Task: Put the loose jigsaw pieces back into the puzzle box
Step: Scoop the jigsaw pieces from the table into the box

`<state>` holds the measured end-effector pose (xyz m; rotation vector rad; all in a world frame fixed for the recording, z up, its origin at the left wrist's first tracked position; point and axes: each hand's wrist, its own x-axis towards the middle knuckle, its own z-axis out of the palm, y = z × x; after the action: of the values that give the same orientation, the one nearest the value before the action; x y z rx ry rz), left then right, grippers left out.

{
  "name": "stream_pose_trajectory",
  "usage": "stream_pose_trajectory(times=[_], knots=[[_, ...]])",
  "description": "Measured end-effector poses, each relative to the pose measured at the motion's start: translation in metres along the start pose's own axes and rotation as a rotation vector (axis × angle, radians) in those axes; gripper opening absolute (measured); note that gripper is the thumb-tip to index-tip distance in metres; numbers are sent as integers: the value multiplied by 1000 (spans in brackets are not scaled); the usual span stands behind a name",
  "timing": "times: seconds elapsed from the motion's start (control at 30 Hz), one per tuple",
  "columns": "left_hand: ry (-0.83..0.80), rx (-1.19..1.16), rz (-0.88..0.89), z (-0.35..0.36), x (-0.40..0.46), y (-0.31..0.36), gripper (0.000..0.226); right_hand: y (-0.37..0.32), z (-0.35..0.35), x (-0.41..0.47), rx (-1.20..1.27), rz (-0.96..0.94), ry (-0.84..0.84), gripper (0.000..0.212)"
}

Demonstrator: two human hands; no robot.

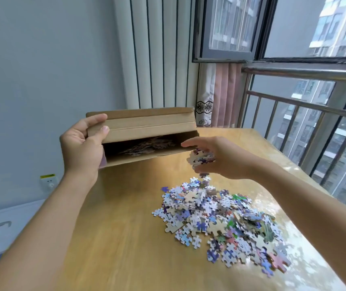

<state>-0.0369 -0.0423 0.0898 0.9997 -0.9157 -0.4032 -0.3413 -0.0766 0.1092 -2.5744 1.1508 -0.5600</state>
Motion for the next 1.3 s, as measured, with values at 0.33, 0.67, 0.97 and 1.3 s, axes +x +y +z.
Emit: stream_pose_trajectory(times=[0.33,0.67,0.97,1.3], knots=[[-11,5,-72,11,18,18,32,-39,-37,71,-239,-267,106,39],[12,-34,-123,15,32,23,29,-28,-16,81,-298,-458,209,41],[18,-47,-140,13,30,26,27,-8,6,81,-304,-492,332,44],[14,-24,-123,12,27,25,27,-6,3,83,-191,-414,320,40]])
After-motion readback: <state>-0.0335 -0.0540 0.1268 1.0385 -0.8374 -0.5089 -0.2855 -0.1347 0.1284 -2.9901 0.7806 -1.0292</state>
